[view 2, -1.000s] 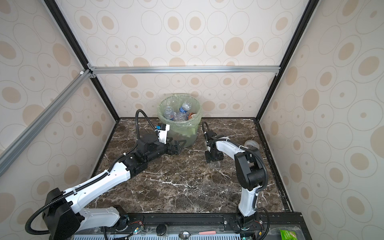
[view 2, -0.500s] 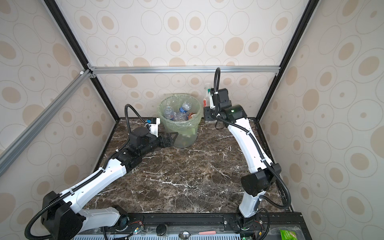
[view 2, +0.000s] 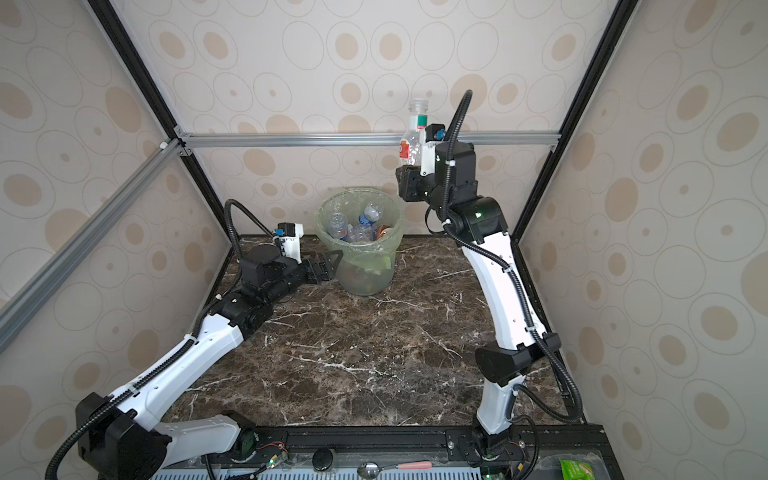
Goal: Throw the plastic bottles in the bin
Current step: 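Carry the green-and-red-labelled bottle over the bin with the right gripper and release it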
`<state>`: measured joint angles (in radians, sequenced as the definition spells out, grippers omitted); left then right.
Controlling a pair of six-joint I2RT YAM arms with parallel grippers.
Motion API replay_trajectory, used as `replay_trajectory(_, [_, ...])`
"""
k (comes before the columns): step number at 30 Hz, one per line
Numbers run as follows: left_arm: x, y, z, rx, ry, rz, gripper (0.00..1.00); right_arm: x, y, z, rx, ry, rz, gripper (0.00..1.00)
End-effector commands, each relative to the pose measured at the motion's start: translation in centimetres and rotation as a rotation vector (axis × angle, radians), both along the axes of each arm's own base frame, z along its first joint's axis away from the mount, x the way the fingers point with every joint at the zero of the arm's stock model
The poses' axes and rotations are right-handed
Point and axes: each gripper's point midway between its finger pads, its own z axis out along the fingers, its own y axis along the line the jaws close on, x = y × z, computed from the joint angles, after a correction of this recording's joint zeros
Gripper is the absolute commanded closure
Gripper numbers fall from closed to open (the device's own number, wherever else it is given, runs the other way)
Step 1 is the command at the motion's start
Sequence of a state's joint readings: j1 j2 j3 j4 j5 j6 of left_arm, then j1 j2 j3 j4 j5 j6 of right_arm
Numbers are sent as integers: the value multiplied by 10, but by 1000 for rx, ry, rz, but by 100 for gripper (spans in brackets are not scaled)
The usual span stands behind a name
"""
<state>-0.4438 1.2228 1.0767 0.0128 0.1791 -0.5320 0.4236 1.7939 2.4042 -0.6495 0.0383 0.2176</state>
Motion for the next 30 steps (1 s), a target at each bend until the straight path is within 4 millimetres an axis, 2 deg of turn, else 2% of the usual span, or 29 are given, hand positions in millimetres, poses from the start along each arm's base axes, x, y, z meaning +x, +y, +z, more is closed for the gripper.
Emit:
replay_trajectory(1, [-3, 9, 7, -18, -13, 6, 1, -14, -15, 69, 77, -219, -48, 43])
replay_trajectory(3, [-2, 12, 4, -18, -7, 9, 1, -4, -7, 61, 68, -189, -27, 43])
replay_trajectory(6, [0, 15, 0, -24, -1, 10, 1, 16, 14, 35, 71, -111, 24, 44])
replay_trajectory(10, [0, 17, -2, -30, 4, 12, 1, 46, 51, -25, 68, 35, 98, 42])
replay_trajectory(14, [0, 17, -7, -28, 15, 12, 1, 62, 91, -82, 38, 157, 183, 29])
replay_trajectory(16, [-1, 18, -9, -30, 19, 10, 1, 68, 98, -97, 26, 193, 195, 18])
replay_trajectory(18, [-3, 18, -9, -34, 22, 9, 1, 68, 97, -94, 22, 183, 195, 6])
replay_trajectory(20, [-5, 19, -9, -35, 20, 9, 1, 65, 94, -83, 24, 155, 185, 0])
replay_trajectory(24, [-7, 21, -10, -39, 21, 15, 1, 54, 81, -60, 20, 103, 155, 0])
replay_trajectory(30, [-10, 22, -12, -51, 26, 15, 1, 40, 69, -42, 0, 74, 133, 0])
